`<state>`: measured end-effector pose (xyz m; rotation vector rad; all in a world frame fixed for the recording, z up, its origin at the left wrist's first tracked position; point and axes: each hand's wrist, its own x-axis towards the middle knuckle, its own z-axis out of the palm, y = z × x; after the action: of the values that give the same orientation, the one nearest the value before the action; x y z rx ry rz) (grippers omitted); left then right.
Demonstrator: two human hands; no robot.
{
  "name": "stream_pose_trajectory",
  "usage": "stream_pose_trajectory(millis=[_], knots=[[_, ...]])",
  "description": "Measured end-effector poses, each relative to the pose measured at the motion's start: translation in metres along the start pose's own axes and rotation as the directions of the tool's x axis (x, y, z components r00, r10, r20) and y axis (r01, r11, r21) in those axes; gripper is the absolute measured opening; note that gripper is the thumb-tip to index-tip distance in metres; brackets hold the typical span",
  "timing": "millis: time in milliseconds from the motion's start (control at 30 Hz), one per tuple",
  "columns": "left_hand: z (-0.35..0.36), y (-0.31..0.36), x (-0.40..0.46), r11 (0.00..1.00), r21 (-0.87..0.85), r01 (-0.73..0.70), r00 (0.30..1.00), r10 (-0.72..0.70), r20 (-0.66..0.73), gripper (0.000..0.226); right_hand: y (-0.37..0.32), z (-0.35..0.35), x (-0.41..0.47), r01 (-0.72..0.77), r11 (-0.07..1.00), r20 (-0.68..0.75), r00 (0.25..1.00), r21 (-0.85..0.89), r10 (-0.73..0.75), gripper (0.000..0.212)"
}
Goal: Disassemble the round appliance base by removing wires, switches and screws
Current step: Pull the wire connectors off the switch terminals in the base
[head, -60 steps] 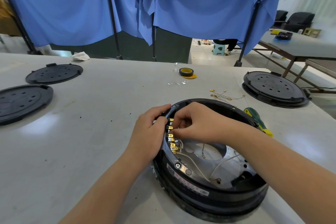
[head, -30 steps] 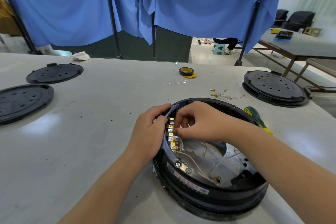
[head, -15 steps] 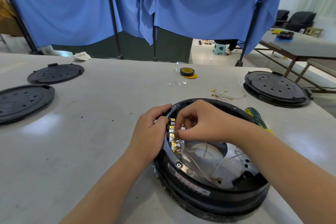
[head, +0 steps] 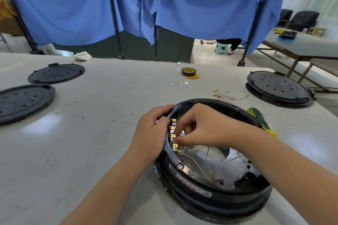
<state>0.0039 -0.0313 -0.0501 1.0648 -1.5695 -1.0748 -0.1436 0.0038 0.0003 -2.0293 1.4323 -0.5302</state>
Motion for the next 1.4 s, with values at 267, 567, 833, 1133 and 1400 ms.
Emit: stream_pose_trajectory(millis=[267,567,833,1133,1400], knots=[[-0.0005,-0.0005,0.0002,1.000,0.008,-0.006,1.000,0.006,-0.002,0.042,-0.0019,0.0012,0.0012,-0.015,1.000,0.010,1.000,0.019,0.014,0.009],[-0.0001,-0.0009,0.0005,1.000,0.006,-0.007,1.000,0.007,0.000,0.042,-0.0032,0.0009,0.0010,-0.037,0.998,0.033,0.999,0.041,0.036,0.003],[-0.0008,0.0016,-0.0015,1.000,0.009,-0.006,1.000,0.006,0.004,0.042,-0.0037,0.0007,0.0012,-0.065,0.996,0.053,0.997,0.057,0.062,0.014],[-0.0009,0.0025,-0.0020,1.000,0.008,0.004,1.000,-0.004,0.003,0.042,0.0021,-0.0008,-0.0004,-0.066,0.996,0.040,0.997,0.052,0.064,0.006],[-0.0007,0.0021,-0.0009,1.000,0.012,0.014,1.000,-0.014,-0.002,0.043,0.0016,-0.0033,-0.0013,-0.036,0.998,0.038,0.999,0.044,0.034,0.006]])
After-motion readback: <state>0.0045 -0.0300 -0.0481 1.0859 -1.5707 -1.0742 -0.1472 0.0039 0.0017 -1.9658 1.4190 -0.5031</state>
